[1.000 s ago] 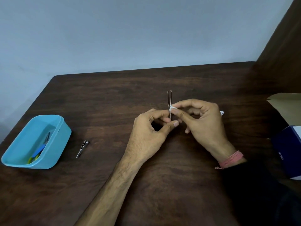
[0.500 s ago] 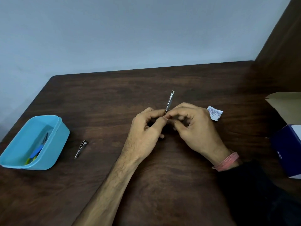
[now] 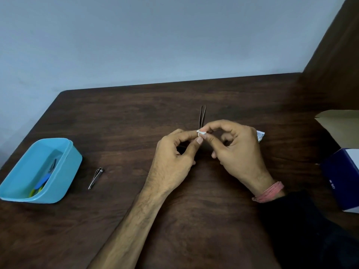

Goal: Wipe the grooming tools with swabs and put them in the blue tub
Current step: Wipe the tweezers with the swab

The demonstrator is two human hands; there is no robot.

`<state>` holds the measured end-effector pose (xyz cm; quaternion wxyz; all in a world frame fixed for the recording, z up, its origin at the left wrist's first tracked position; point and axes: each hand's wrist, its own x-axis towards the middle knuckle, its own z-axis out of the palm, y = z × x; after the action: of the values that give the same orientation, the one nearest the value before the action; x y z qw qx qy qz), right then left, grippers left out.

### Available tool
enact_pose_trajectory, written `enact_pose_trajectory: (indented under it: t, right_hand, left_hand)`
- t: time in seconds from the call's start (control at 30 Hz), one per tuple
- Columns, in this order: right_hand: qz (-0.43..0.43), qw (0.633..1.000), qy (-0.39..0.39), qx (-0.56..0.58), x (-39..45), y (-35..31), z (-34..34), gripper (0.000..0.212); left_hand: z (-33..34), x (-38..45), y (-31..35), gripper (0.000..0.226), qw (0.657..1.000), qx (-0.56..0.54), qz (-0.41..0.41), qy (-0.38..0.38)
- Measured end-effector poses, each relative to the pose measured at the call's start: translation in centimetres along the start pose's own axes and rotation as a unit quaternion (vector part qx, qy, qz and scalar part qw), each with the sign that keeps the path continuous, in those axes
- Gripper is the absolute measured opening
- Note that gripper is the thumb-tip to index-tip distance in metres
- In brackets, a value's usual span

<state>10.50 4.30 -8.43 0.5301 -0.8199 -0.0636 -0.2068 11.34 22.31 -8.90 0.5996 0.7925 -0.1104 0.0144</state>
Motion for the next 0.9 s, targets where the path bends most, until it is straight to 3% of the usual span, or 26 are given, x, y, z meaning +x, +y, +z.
enact_pose_trajectory:
  t: [0.2,0.4,0.63,0.9]
  right_hand:
    - [0.043,0.997,0.038,0.053,0.5,-0.1,-0.4,0.006]
    - [-0.048,0.998,0.045,0.016,-0.2,-0.4,0.1,0.007]
    - [-0.055,0.998,0.025,0.012,0.0,0.3,0.1,0.011]
    - [-0.033,0.999,0.004,0.009,0.1,0.6,0.2,0.011]
  left_hand:
    - [0.0,-0.1,0.4,0.016,0.999,-0.018,-0.012,0.038]
    - [-0.1,-0.2,0.6,0.012,0.997,-0.039,-0.030,0.062]
    - [-0.2,-0.3,1.0,0.011,0.994,-0.059,-0.054,0.070]
    - [-0.3,-0.2,1.4,0.038,0.996,-0.066,-0.039,0.052]
